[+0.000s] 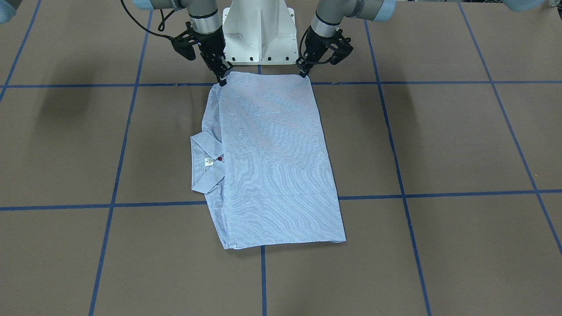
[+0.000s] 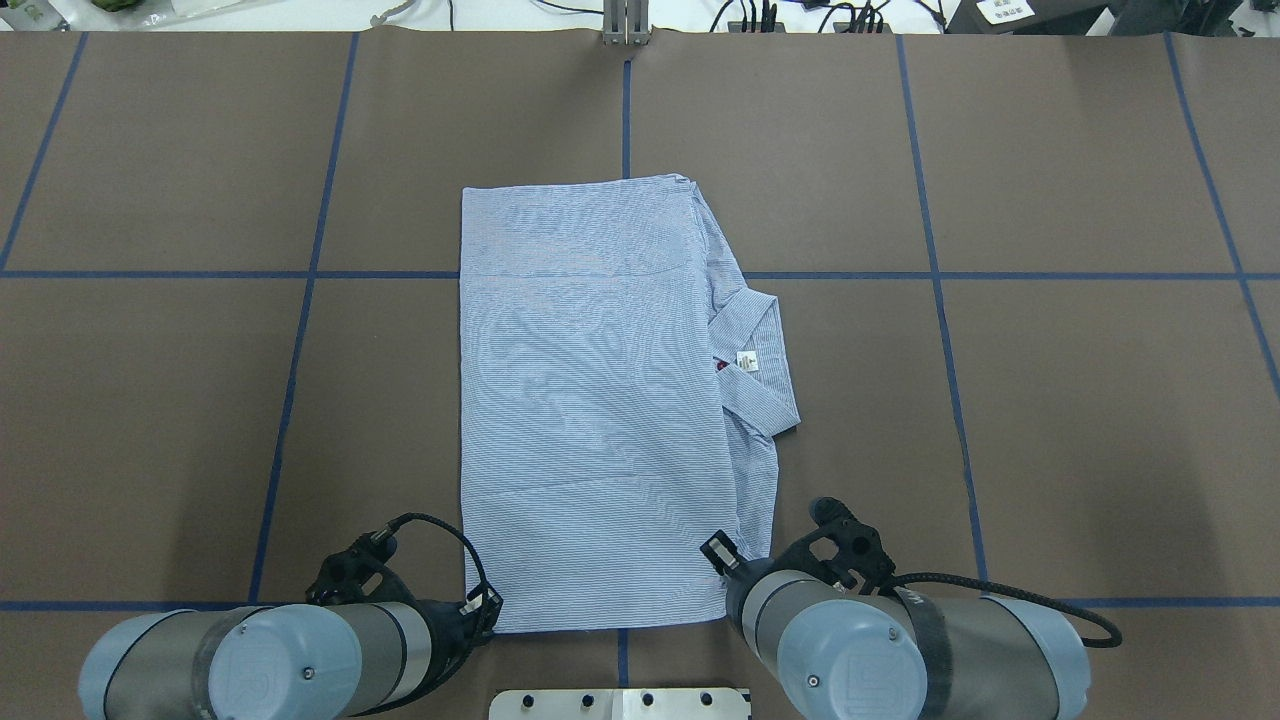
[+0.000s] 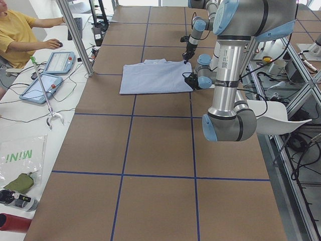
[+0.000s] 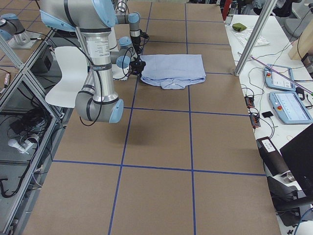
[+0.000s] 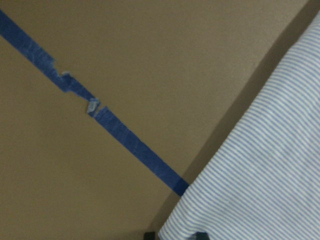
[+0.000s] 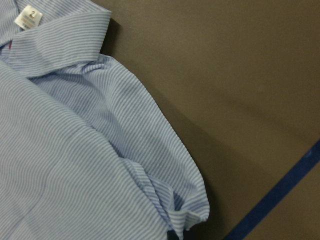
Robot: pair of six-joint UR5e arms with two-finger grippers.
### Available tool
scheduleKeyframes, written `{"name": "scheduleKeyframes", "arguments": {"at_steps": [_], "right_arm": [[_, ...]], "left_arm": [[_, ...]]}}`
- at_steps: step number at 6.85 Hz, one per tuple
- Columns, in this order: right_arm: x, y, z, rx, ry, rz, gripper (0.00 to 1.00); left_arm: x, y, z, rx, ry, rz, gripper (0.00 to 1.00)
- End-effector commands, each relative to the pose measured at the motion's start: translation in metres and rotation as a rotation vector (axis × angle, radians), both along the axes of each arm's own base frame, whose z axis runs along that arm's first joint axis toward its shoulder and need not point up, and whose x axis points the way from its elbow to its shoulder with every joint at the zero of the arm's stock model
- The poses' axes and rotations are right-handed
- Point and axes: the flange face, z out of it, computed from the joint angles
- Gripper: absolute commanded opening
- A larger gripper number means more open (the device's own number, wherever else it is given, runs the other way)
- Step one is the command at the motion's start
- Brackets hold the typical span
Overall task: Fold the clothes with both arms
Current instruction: 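Lower the left gripper to the shirt's near corner beside the right gripper, then grasp the near edge of the shirt with both grippers and lift it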
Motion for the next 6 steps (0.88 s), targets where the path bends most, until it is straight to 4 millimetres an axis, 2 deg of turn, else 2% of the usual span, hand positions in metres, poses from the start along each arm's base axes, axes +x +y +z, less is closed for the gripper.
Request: {"name": "scheduleKeyframes", "arguments": {"at_steps": [1, 2, 3, 4, 5, 6], "right_arm": [[0.001, 0.0, -0.001, 0.001, -0.003, 0.001, 0.0], [0.009, -0.002, -0.009, 0.002, -0.023, 0.007, 0.0], [0.027, -0.003, -0.024, 0.006, -0.06, 0.015, 0.0], [0.059, -0.018, -0.048, 0.011, -0.105, 0.05, 0.0], [0.077, -0.041, -0.063, 0.013, -0.115, 0.099, 0.0], [0.089, -0.068, -0.074, 0.017, -0.131, 0.151, 0.0]], "left_arm": [[-0.009, -0.006, -0.012, 0.004, 0.024, -0.013, 0.0], [-0.026, -0.005, -0.033, 0.007, 0.052, -0.009, 0.0], [-0.058, -0.015, -0.066, 0.011, 0.099, -0.032, 0.0], [-0.082, -0.046, -0.084, 0.007, 0.126, -0.071, 0.0], [-0.102, -0.087, -0.106, 0.033, 0.157, -0.101, 0.0], [-0.115, -0.117, -0.11, 0.094, 0.148, -0.111, 0.0]]}}
